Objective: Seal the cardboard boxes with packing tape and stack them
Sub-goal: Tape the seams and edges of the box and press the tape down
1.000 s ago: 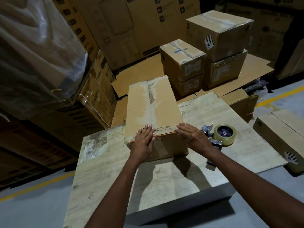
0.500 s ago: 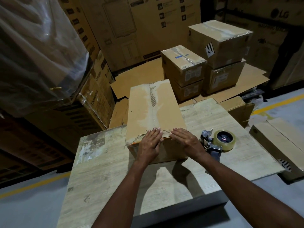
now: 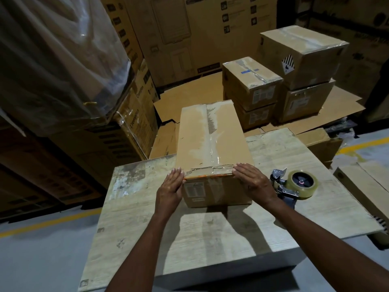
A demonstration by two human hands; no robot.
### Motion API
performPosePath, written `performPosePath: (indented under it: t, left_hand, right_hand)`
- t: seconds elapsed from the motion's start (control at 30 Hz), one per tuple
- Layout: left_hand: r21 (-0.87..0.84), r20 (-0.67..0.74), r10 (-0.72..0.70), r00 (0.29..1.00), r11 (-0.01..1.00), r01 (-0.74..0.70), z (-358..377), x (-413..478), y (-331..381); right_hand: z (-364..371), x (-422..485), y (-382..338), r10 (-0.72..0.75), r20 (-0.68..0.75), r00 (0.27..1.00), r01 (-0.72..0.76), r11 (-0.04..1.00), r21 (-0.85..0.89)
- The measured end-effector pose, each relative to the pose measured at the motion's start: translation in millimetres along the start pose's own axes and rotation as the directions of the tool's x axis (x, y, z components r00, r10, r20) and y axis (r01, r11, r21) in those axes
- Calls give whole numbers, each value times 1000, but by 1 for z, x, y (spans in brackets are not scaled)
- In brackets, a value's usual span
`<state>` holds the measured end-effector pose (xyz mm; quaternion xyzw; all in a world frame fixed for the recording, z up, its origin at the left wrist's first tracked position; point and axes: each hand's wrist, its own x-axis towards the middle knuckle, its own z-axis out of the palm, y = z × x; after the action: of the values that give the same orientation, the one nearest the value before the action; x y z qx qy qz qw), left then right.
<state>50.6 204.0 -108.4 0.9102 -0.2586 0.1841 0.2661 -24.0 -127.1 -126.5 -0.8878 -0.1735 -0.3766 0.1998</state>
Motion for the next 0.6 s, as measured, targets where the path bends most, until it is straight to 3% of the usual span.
performPosePath:
  t: [0.13, 0.27, 0.37, 0.6]
  left_hand:
    - [-272, -82, -218, 972, 943, 189, -4, 1, 7]
    - [-493, -134, -531, 837, 768, 409, -9, 2, 5]
    - [-555, -88, -591, 802, 698, 453, -11, 4, 1]
    - [-540, -114, -642, 758, 680, 495, -2, 9, -1]
  right_hand:
    - [3, 4, -7, 49, 38, 998, -48, 999, -19]
    - [8, 11, -20, 61, 36, 997, -60, 998, -15]
    - [13, 10, -23, 73, 17, 997, -73, 997, -21]
    - [17, 6, -21, 120, -12, 993, -120, 993, 24]
